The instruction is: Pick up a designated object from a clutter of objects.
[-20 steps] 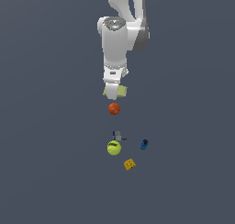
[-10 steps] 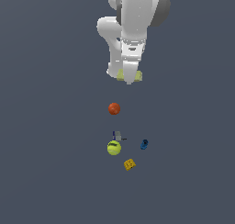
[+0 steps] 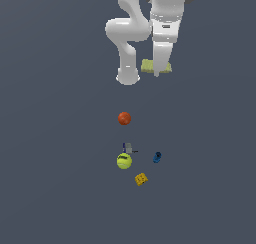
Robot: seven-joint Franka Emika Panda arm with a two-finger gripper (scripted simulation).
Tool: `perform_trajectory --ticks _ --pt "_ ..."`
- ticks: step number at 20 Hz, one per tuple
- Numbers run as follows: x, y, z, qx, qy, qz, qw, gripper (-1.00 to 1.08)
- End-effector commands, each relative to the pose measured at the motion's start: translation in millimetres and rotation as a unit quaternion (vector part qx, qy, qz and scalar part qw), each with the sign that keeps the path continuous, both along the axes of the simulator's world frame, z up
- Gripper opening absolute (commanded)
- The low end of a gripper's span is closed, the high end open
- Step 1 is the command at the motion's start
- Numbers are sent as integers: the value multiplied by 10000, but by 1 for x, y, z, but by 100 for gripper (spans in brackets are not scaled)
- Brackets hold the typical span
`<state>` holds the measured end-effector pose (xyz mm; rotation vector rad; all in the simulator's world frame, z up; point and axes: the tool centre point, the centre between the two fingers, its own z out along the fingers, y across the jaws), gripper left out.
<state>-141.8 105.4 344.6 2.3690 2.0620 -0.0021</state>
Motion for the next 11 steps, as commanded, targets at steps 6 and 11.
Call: perform_trajectory --ticks 6,11 --pt "-1 18 24 5 -1 -7 10000 -100" --pt "0 19 25 7 -2 -10 10000 -100"
